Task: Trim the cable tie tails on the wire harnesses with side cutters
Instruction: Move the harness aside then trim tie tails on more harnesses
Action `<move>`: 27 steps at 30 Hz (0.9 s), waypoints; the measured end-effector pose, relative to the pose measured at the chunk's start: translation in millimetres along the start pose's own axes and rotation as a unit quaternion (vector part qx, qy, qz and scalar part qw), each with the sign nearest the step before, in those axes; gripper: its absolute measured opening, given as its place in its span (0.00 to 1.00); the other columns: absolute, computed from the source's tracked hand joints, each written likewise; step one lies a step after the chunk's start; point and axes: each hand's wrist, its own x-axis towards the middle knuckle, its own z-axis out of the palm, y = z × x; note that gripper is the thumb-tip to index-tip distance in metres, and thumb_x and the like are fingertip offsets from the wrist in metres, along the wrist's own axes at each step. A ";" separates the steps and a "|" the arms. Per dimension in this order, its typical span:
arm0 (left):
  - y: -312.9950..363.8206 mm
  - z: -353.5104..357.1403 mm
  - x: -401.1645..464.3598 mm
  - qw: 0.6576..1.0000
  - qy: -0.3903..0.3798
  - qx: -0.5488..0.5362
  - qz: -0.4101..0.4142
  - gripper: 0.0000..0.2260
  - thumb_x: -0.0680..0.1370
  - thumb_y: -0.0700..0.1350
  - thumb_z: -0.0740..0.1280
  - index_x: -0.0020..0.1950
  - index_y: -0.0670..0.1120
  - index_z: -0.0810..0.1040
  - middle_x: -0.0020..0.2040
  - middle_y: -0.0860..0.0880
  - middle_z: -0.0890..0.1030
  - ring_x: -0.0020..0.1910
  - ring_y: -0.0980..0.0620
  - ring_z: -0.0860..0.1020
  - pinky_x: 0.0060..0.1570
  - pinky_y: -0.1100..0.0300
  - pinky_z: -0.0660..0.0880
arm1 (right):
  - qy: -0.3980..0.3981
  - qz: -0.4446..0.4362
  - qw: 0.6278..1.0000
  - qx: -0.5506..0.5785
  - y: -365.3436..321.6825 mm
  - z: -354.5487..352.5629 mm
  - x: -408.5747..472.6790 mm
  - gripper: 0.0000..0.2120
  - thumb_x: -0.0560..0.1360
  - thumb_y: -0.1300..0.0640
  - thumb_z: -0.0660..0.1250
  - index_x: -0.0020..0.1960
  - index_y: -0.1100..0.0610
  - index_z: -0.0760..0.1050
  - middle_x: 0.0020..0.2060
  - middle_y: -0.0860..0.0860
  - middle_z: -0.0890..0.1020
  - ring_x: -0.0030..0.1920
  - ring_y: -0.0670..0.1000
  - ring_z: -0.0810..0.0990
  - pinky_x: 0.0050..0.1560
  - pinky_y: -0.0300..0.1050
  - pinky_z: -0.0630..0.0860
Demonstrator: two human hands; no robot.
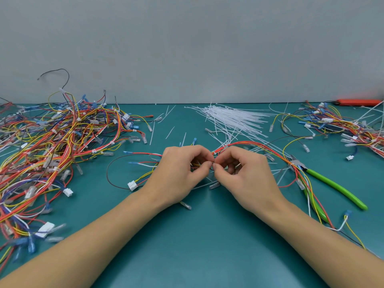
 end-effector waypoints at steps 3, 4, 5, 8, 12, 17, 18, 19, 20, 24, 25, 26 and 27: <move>0.5 0.2 0.2 0.999 -0.007 0.027 0.019 0.03 0.79 0.43 0.71 0.49 0.51 0.83 0.40 0.59 0.83 0.41 0.59 0.81 0.52 0.53 0.74 | 0.003 0.011 1.000 0.003 -1.3 -0.6 0.3 0.06 0.71 0.62 0.75 0.39 0.52 0.82 0.31 0.42 0.81 0.32 0.44 0.75 0.36 0.34 0.70; 1.1 0.6 0.3 0.999 -0.005 0.027 0.021 0.03 0.79 0.43 0.71 0.49 0.50 0.82 0.39 0.59 0.83 0.40 0.59 0.80 0.50 0.54 0.72 | 0.005 0.016 1.000 0.004 -1.7 -0.6 0.6 0.06 0.71 0.62 0.75 0.39 0.52 0.82 0.32 0.43 0.81 0.33 0.45 0.76 0.36 0.35 0.71; 2.1 1.4 0.3 0.999 -0.003 0.027 0.021 0.03 0.79 0.43 0.71 0.49 0.50 0.82 0.39 0.59 0.82 0.40 0.59 0.80 0.49 0.55 0.71 | 0.007 0.022 1.000 0.005 -2.2 -0.4 0.9 0.05 0.71 0.61 0.75 0.39 0.52 0.81 0.32 0.44 0.82 0.34 0.47 0.77 0.36 0.36 0.73; 4.8 4.3 0.7 0.999 -0.011 0.032 0.001 0.02 0.81 0.44 0.69 0.49 0.50 0.79 0.39 0.58 0.81 0.40 0.57 0.79 0.55 0.48 0.74 | 0.012 0.035 0.999 0.011 -2.4 1.0 1.6 0.05 0.71 0.61 0.75 0.38 0.52 0.81 0.32 0.46 0.83 0.36 0.47 0.79 0.38 0.37 0.75; 5.4 5.1 0.8 0.999 -0.016 0.020 -0.026 0.03 0.82 0.45 0.67 0.49 0.52 0.76 0.39 0.58 0.81 0.40 0.57 0.78 0.56 0.47 0.74 | 0.009 0.053 0.998 0.045 -1.8 1.2 2.1 0.06 0.72 0.62 0.75 0.40 0.53 0.82 0.34 0.47 0.84 0.37 0.50 0.81 0.38 0.38 0.77; 5.6 6.4 0.3 0.997 0.000 -0.026 -0.066 0.05 0.82 0.45 0.66 0.48 0.54 0.77 0.37 0.62 0.80 0.38 0.61 0.76 0.47 0.58 0.68 | 0.004 0.066 0.994 0.081 -2.0 1.9 2.0 0.05 0.74 0.62 0.74 0.42 0.54 0.83 0.36 0.47 0.85 0.38 0.52 0.82 0.39 0.40 0.78; 5.3 5.6 0.4 0.997 0.004 -0.038 -0.063 0.05 0.82 0.44 0.67 0.48 0.54 0.78 0.39 0.62 0.81 0.40 0.60 0.78 0.47 0.59 0.70 | 0.007 0.065 0.994 0.088 -1.8 1.8 2.0 0.05 0.75 0.63 0.74 0.42 0.54 0.83 0.37 0.47 0.85 0.38 0.52 0.82 0.39 0.38 0.77; 5.1 4.6 0.1 0.998 0.007 -0.041 -0.053 0.05 0.82 0.44 0.68 0.50 0.54 0.79 0.40 0.61 0.82 0.42 0.60 0.80 0.48 0.57 0.72 | 0.009 0.063 0.994 0.092 -1.3 1.4 1.8 0.06 0.75 0.63 0.74 0.42 0.54 0.83 0.37 0.47 0.85 0.38 0.52 0.82 0.39 0.36 0.76; 5.3 3.8 -0.7 0.999 0.006 -0.033 -0.035 0.05 0.81 0.43 0.68 0.51 0.54 0.80 0.42 0.59 0.83 0.44 0.58 0.81 0.52 0.55 0.74 | 0.008 0.060 0.994 0.090 -1.0 1.2 1.5 0.06 0.75 0.63 0.75 0.42 0.54 0.83 0.36 0.48 0.85 0.38 0.52 0.81 0.39 0.36 0.75; 4.5 0.9 -2.8 1.000 0.020 -0.015 0.008 0.06 0.78 0.41 0.71 0.51 0.51 0.84 0.43 0.58 0.86 0.46 0.55 0.84 0.51 0.56 0.79 | -0.001 0.046 0.997 0.068 -0.1 1.4 0.1 0.07 0.74 0.63 0.75 0.41 0.52 0.83 0.34 0.47 0.84 0.34 0.46 0.78 0.37 0.35 0.74; 3.7 0.0 -2.6 1.000 0.024 -0.014 0.007 0.06 0.77 0.40 0.72 0.49 0.51 0.85 0.42 0.58 0.86 0.45 0.56 0.84 0.49 0.58 0.79 | -0.002 0.044 0.997 0.062 0.0 1.5 0.0 0.07 0.74 0.63 0.75 0.41 0.52 0.83 0.33 0.46 0.83 0.33 0.44 0.77 0.37 0.34 0.73; 3.0 -0.8 -2.2 1.000 0.024 -0.008 0.008 0.06 0.77 0.40 0.72 0.49 0.50 0.85 0.42 0.58 0.86 0.44 0.58 0.84 0.48 0.61 0.79 | -0.002 0.042 0.998 0.054 0.0 1.8 -0.1 0.07 0.74 0.63 0.75 0.41 0.52 0.83 0.33 0.46 0.83 0.32 0.43 0.77 0.36 0.34 0.73; 2.6 -1.2 -1.9 1.000 0.022 -0.001 0.009 0.05 0.76 0.40 0.73 0.48 0.50 0.85 0.41 0.59 0.86 0.44 0.59 0.84 0.48 0.63 0.78 | -0.001 0.040 0.998 0.046 0.2 2.2 -0.2 0.07 0.73 0.62 0.75 0.41 0.52 0.83 0.32 0.46 0.83 0.32 0.42 0.77 0.36 0.34 0.73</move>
